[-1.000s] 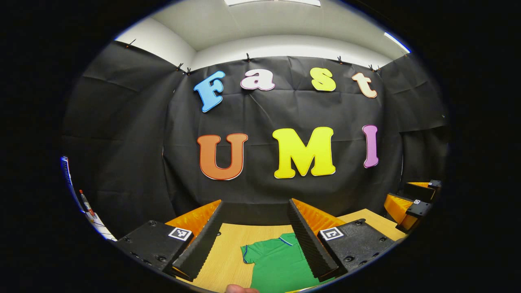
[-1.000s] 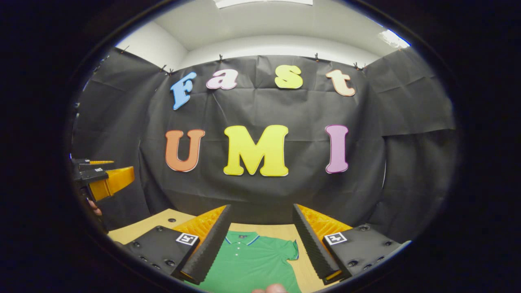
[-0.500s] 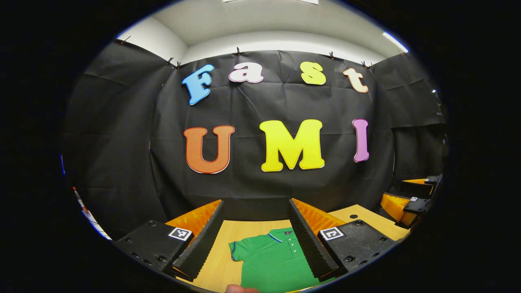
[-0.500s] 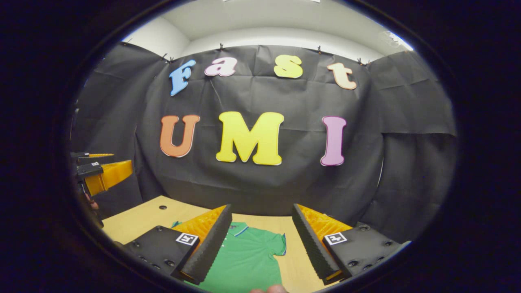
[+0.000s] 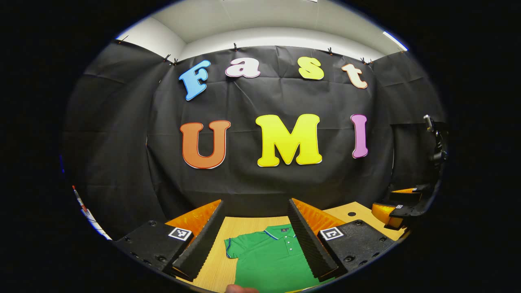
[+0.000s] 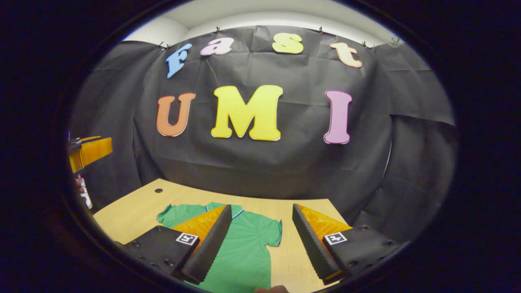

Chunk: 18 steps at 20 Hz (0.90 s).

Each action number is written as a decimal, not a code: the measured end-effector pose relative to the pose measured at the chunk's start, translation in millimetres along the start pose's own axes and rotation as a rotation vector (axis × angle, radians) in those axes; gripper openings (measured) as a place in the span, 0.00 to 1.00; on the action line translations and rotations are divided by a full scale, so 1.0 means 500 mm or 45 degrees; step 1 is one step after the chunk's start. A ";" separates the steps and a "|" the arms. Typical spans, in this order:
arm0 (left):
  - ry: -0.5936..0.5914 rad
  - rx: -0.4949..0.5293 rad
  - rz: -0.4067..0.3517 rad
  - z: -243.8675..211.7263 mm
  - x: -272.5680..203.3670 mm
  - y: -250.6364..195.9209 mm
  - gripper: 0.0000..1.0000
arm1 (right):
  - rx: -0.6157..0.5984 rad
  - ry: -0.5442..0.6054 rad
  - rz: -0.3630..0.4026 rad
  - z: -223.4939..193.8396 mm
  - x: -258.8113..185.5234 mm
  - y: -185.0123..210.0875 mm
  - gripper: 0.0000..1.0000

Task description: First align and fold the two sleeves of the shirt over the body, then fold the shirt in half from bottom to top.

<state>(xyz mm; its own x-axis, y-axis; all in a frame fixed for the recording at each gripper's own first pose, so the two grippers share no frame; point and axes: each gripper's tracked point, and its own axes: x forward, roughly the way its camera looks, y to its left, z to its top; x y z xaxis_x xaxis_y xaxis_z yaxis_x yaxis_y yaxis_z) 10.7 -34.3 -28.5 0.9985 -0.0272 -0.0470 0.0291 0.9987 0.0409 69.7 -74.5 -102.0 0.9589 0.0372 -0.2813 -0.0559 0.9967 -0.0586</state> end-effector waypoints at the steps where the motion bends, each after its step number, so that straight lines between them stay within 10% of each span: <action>1: 0.003 0.005 0.010 -0.001 -0.002 0.004 0.98 | -0.010 0.025 -0.003 -0.015 0.015 -0.010 0.95; 18: 0.138 0.011 0.251 -0.039 -0.041 0.059 0.98 | 0.046 0.474 0.083 -0.273 0.388 -0.114 0.96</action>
<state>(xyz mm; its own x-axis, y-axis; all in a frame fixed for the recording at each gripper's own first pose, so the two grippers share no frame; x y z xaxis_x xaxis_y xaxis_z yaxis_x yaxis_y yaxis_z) -9.7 -3.3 -45.9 0.9742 0.1736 -0.1444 -0.1652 0.9839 0.0685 221.2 -133.7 -284.0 0.7864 0.0785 -0.6127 -0.0971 0.9953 0.0030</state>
